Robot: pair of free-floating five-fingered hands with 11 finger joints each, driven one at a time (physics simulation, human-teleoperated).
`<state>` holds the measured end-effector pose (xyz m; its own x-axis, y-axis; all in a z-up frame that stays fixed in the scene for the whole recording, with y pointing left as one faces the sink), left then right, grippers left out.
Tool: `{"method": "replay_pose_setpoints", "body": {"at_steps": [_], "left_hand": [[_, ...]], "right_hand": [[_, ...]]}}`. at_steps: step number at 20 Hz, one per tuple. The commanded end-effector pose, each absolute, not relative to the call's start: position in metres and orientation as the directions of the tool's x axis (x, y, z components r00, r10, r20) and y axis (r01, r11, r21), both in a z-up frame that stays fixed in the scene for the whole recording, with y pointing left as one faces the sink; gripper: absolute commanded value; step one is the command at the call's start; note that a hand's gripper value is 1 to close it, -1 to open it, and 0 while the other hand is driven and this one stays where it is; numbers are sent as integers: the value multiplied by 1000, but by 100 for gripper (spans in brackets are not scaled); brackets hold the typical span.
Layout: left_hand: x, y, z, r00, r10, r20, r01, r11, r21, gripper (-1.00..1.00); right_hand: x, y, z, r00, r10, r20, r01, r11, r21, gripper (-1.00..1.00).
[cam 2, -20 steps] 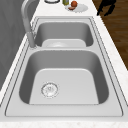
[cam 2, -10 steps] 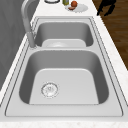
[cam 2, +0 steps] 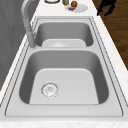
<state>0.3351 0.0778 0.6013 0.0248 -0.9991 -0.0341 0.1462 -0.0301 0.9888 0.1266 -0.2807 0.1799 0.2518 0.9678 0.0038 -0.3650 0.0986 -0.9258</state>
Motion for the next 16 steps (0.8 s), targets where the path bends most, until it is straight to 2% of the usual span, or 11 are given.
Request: {"method": "replay_pose_setpoints", "body": {"at_steps": [1,7,16], "left_hand": [[315,83,593,-44,-999,17,103,12,995,-100],[308,90,578,-103,-994,-18,61,-24,998,-100],[307,89,541,-229,-973,-13,115,-41,993,-100]], "right_hand": [[127,-281,180,252,968,4,-365,99,-926,0],[127,-281,180,252,968,4,-365,99,-926,0],[127,-281,180,252,968,4,-365,99,-926,0]]}}
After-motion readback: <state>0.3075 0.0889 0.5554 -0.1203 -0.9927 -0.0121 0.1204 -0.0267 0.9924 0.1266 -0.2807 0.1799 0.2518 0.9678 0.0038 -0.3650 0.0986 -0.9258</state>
